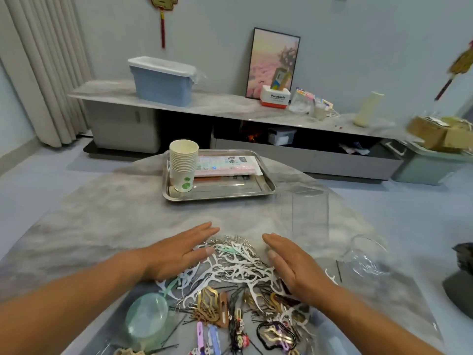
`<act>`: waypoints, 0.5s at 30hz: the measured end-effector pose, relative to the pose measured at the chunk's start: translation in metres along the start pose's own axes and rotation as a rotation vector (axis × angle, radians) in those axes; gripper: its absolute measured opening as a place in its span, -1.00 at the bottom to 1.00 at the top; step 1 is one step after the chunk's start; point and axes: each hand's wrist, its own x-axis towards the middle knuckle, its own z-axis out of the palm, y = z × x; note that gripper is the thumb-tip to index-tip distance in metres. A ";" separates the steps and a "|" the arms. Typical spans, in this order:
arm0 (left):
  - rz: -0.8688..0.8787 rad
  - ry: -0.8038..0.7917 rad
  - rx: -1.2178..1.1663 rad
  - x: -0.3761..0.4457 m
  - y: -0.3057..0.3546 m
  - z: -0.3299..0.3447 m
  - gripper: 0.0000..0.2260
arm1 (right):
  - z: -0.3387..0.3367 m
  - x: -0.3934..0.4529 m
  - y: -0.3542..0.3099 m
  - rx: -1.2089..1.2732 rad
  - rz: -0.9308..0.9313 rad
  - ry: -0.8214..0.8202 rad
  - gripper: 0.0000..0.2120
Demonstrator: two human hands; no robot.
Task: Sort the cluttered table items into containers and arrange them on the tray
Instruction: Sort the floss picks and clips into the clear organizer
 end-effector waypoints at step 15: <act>-0.454 0.065 0.137 0.031 0.089 0.046 -0.33 | -0.009 -0.075 0.035 0.004 0.390 0.215 -0.25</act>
